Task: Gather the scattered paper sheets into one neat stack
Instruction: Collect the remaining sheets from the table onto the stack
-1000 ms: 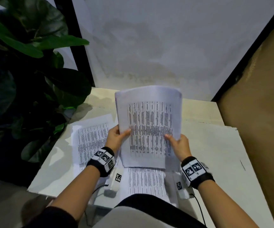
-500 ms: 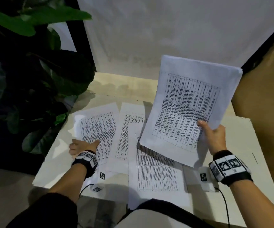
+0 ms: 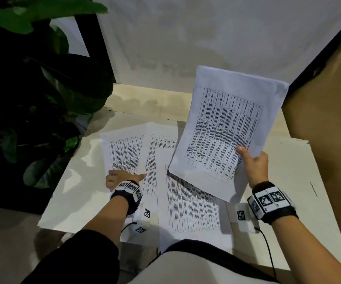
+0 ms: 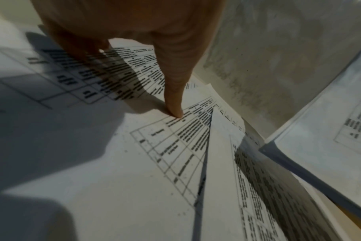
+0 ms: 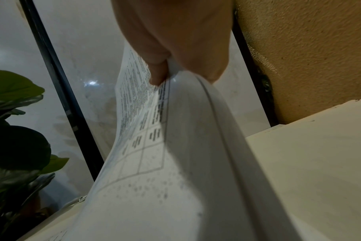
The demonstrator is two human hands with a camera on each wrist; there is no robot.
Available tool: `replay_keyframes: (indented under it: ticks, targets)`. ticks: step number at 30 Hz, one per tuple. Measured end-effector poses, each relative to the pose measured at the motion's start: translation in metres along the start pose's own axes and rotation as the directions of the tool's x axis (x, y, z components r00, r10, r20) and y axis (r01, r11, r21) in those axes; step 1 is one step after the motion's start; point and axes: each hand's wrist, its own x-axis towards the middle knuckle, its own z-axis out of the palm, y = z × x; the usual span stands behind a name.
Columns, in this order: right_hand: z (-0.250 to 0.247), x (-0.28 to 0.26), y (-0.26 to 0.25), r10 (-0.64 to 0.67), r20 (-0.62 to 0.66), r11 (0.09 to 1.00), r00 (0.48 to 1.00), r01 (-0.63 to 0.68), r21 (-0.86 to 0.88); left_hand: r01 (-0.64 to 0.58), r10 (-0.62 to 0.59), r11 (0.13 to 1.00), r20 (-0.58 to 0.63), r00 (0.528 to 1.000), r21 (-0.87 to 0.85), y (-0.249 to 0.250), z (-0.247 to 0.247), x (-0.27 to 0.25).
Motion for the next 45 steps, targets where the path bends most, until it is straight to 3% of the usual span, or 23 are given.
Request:
replay_keyframes:
  ticks: [5, 14, 17, 21, 27, 32, 37, 43, 45]
  targets:
    - [-0.004, 0.0, 0.001, 0.001, -0.013, 1.0, 1.0, -0.001, -0.009, 0.055, -0.056, 0.998, -0.046, 0.997, -0.02, -0.006, 0.003, -0.003]
    - [-0.01, -0.001, 0.003, -0.044, -0.01, 0.999, 0.999, 0.044, 0.016, 0.011, -0.008, 0.997, -0.047, 0.999, 0.072, -0.014, -0.002, 0.0]
    - [-0.011, 0.0, 0.002, -0.05, -0.021, 0.999, 0.999, 0.05, 0.008, -0.103, 0.103, 0.994, -0.017, 0.994, 0.031, -0.012, 0.001, -0.008]
    - [-0.013, 0.004, 0.002, -0.028, -0.042, 1.0, 0.999, 0.028, -0.001, -0.246, 0.269, 0.949, 0.1, 0.958, -0.195, -0.01, 0.015, -0.016]
    - [-0.026, 0.01, 0.008, 0.047, -0.19, 0.999, 0.981, -0.048, 0.001, -0.28, 0.358, 0.889, 0.171, 0.918, -0.362, -0.018, 0.021, -0.022]
    - [-0.034, 0.017, 0.015, 0.087, -0.337, 0.996, 0.937, -0.071, 0.059, -0.294, 0.469, 0.806, 0.251, 0.847, -0.514, -0.02, 0.047, -0.05]
    - [-0.035, 0.017, 0.012, 0.096, -0.382, 0.995, 0.919, -0.075, 0.068, -0.32, 0.558, 0.731, 0.259, 0.788, -0.602, -0.013, 0.076, -0.071]
    - [-0.054, 0.013, 0.018, 0.077, -0.422, 0.997, 0.903, -0.065, 0.042, -0.324, 0.511, 0.703, 0.133, 0.849, -0.632, -0.007, 0.043, -0.048]
    - [-0.059, 0.011, 0.025, 0.087, -0.448, 0.996, 0.89, -0.082, 0.029, -0.313, 0.506, 0.714, 0.152, 0.849, -0.627, -0.008, 0.038, -0.047]
